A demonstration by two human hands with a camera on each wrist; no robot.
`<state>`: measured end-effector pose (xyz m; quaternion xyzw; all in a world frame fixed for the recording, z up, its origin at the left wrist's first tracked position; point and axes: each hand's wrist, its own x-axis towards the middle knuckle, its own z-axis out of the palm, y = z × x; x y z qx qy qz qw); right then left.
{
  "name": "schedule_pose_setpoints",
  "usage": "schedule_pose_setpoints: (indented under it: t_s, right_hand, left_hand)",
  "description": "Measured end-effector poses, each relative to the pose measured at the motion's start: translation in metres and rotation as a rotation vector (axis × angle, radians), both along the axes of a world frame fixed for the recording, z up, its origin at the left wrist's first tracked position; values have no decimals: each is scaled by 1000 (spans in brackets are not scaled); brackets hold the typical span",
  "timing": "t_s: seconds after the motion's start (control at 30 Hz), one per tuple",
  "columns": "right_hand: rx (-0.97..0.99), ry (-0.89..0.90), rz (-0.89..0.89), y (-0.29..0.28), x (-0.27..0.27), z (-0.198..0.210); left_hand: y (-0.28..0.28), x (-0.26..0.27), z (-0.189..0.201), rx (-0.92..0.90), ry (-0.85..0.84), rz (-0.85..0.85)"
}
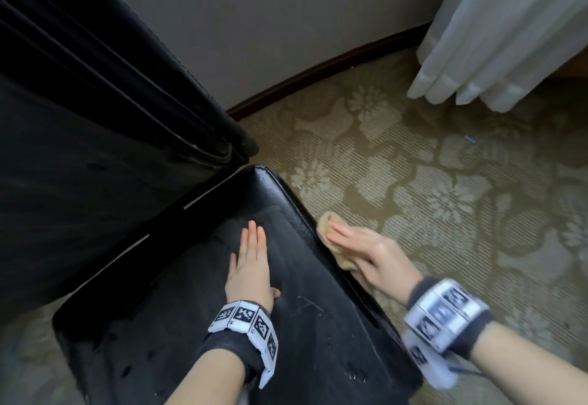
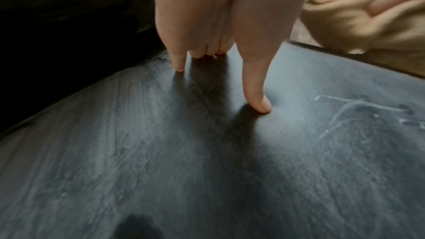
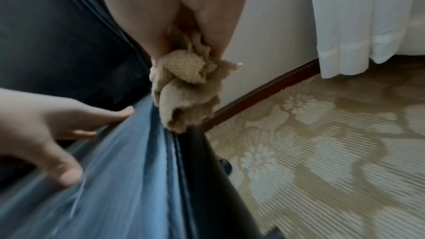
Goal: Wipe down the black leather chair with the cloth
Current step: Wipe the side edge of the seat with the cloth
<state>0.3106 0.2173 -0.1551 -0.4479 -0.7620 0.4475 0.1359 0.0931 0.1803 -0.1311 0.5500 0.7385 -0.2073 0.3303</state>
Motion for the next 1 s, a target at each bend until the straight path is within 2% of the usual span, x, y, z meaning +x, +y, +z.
schedule_pose_setpoints:
  t_s: [0.13, 0.37, 0.5, 0.67, 0.77, 0.87, 1.0]
  right_hand:
    - [58, 0, 83, -5, -23, -18]
    - [10, -12, 225, -100, 68, -14]
    - [-46, 19, 140, -142, 104, -8]
    - [-2, 19, -33, -111, 70, -15]
    - [66, 8, -8, -115, 57, -20]
    - [87, -11, 47, -148, 80, -22]
    - [63, -92, 33, -201, 116, -27]
  left_hand:
    - [-2, -4, 1, 7, -13, -8]
    - [-2, -5, -1, 33, -15, -19]
    - [-6, -6, -1, 74, -15, -22]
    - [-21, 0, 0, 99, -60, -10]
    - [-41, 16, 6, 95, -84, -68]
    - [-78, 46, 13, 59, -62, -230]
    - [-109, 66, 1, -12, -27, -259]
